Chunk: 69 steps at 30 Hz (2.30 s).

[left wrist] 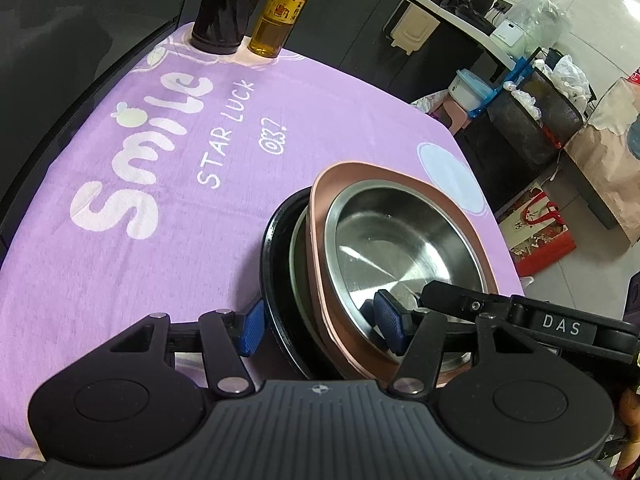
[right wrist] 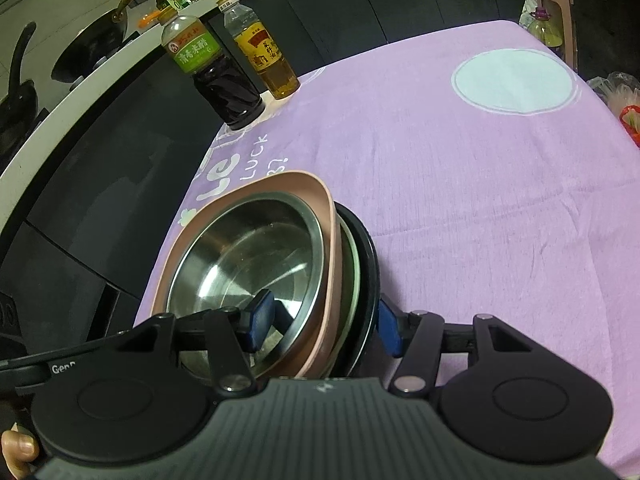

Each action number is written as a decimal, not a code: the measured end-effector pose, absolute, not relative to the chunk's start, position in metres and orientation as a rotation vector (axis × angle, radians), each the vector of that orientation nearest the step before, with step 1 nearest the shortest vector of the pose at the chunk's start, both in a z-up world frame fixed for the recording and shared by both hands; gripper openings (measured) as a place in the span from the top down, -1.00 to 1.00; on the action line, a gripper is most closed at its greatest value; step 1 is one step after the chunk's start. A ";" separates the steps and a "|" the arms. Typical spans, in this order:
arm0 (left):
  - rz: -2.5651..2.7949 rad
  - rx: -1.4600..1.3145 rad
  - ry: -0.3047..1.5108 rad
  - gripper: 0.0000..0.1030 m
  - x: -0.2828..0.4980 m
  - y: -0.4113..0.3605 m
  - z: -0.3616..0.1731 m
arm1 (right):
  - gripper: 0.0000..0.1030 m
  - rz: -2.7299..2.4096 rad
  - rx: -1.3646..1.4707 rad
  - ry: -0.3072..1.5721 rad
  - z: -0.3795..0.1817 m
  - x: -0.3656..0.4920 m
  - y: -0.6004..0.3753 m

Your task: Organize plates and bowls

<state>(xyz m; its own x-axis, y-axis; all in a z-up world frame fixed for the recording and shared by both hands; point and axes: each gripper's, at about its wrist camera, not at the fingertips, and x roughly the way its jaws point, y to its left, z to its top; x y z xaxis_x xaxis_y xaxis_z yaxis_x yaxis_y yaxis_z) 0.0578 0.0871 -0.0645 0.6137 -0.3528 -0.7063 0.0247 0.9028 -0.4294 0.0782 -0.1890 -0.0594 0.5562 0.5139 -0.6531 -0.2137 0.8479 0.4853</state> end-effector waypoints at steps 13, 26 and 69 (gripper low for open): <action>-0.237 -0.358 0.842 -0.04 0.070 0.082 -0.052 | -0.10 0.439 0.365 0.850 -0.050 0.083 -0.188; -0.250 -0.330 0.791 -0.04 0.111 0.074 -0.025 | -0.10 0.425 0.369 0.791 -0.024 0.117 -0.191; -0.238 -0.348 0.793 -0.04 0.287 0.066 -0.047 | -0.10 0.376 0.416 0.808 -0.037 0.271 -0.203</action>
